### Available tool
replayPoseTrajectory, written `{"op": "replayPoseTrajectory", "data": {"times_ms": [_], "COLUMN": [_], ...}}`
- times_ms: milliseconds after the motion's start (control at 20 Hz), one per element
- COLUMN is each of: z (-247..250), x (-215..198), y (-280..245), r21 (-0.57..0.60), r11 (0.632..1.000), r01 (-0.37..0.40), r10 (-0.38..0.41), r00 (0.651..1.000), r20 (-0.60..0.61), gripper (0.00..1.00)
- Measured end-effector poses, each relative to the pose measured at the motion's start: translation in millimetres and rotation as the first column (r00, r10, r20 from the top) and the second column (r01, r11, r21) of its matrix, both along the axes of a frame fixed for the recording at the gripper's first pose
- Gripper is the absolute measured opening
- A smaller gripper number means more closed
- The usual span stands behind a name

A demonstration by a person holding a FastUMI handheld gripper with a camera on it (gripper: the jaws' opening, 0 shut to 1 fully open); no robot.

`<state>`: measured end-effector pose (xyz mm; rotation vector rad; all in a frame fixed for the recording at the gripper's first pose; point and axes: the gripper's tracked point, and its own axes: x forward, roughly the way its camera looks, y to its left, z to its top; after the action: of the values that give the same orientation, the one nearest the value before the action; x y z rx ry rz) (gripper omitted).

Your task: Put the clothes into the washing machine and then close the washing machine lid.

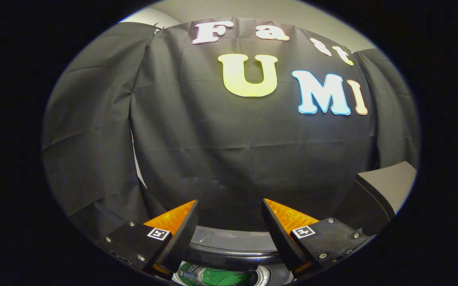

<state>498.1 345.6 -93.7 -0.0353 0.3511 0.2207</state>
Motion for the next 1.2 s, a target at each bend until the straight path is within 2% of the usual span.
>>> {"op": "replayPoseTrajectory", "data": {"times_ms": [50, 150, 200, 850, 1050, 1200], "z": [-9.0, -37.3, -45.6, -102.4, -125.7, -150.9], "x": [-5.1, -16.1, -24.9, -88.9, -109.6, -131.5], "y": [4.8, -6.4, -1.4, 7.3, 8.9, 0.3], "r21": [0.034, -0.001, 0.050, 0.053, 0.014, 0.012], "r11": [0.999, 1.000, 0.999, 0.997, 0.996, 0.997], "r01": [-0.013, 0.019, 0.006, -0.050, -0.092, -0.075], "r10": [0.014, -0.019, 0.001, 0.059, 0.093, 0.075], "r00": [0.999, 0.993, 0.991, 0.981, 0.970, 0.957], "r20": [-0.042, -0.115, -0.137, -0.183, -0.225, -0.279], "gripper": [0.96, 0.97, 0.95, 0.94, 0.95, 0.95]}}
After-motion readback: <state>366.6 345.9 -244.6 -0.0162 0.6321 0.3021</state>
